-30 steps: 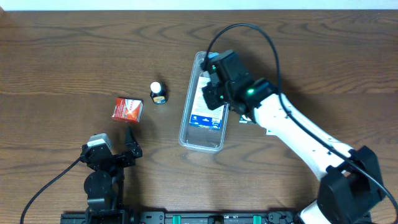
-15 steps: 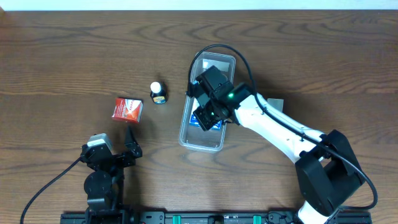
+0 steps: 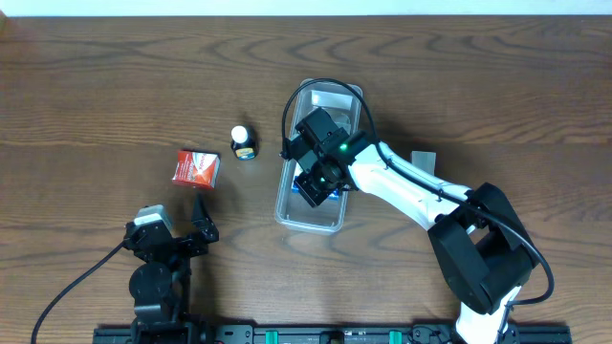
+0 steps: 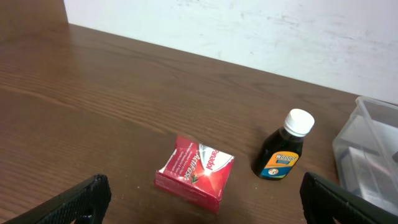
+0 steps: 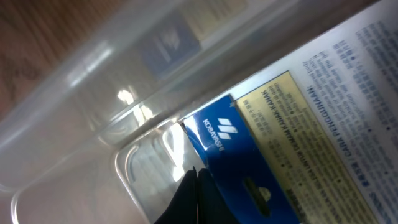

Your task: Pack container

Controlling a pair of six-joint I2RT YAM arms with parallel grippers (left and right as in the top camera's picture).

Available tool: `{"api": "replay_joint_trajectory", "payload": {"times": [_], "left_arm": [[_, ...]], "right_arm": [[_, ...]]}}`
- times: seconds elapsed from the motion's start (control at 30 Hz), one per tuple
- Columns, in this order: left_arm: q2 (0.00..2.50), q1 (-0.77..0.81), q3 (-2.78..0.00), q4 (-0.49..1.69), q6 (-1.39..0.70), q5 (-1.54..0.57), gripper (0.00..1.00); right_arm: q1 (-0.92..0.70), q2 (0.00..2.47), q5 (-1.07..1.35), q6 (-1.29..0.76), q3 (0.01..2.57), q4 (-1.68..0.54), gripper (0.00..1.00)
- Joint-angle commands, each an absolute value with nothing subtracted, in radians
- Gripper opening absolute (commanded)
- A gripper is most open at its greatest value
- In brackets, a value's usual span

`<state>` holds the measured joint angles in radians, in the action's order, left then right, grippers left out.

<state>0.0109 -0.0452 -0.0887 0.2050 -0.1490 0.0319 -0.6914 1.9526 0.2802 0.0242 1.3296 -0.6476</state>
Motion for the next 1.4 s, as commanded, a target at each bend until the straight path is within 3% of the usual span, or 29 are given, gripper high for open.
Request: {"api": "replay_joint_trajectory", "payload": {"times": [0.0,0.6,0.97,1.37], "left_arm": [[0.006,-0.051,-0.073,0.239,-0.139,0.033,0.98],[0.006,-0.051,-0.073,0.239,-0.139,0.033,0.98],[0.006,-0.051,-0.073,0.239,-0.139,0.033,0.98],[0.006,-0.051,-0.073,0.239,-0.139,0.033,0.98]], "right_arm": [[-0.694,1.968,0.309,0.038,1.328,-0.643,0.01],[-0.673,1.961,-0.07,-0.084,1.328,-0.582,0.01],[-0.708,1.865,0.282,0.162,1.328,-0.665,0.01],[-0.728,1.866,0.296,0.2,1.326,-0.752,0.01]]}}
